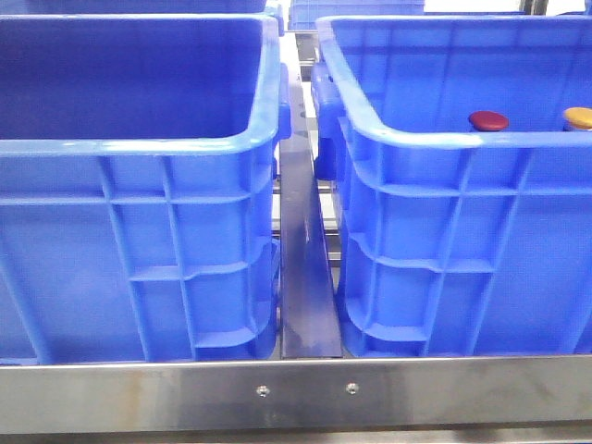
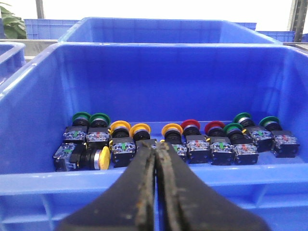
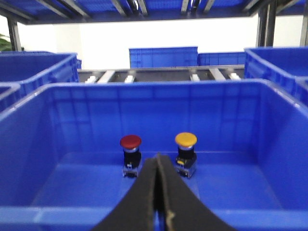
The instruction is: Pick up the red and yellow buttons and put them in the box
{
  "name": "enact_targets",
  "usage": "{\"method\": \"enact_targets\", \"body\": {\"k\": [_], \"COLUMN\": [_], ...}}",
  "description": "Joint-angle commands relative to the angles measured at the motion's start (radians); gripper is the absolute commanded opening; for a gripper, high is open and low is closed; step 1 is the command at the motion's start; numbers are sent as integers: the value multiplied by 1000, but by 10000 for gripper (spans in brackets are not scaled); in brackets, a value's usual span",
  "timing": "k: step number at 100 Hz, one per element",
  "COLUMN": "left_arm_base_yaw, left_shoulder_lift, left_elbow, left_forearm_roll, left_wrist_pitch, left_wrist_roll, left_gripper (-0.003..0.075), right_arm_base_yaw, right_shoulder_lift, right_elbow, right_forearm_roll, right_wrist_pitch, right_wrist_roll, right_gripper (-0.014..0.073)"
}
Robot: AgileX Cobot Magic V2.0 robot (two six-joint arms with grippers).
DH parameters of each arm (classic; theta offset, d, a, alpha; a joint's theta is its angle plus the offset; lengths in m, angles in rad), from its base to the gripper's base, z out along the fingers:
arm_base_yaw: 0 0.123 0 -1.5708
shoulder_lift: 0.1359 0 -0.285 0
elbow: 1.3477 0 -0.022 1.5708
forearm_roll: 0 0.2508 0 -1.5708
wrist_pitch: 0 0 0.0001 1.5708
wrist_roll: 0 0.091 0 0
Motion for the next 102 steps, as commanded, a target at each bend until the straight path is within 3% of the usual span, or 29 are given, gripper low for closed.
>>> {"method": "enact_targets", "body": {"k": [1,22,102], "left_arm_base_yaw": [2,2,2], "left_shoulder_lift": [-33,-33,-33], "left_elbow": [49,49,49], "left_forearm_roll": [-8,-8,-8], "left_wrist_pitch": [-86,-86,-86], "left_wrist_roll": [-5,-5,-5], "left_gripper": [-19,-19,-19], "right_arm_base_yaw": [-1,-1,-1], "right_shoulder_lift": [-24,-25,-25], "right_elbow": [8,37,37], "right_forearm_roll": [-12,-12,-12], "right_wrist_pitch": [-114,-179,-180], "right_wrist_roll": [4,4,4], "right_gripper": [-69,-69,-69]}}
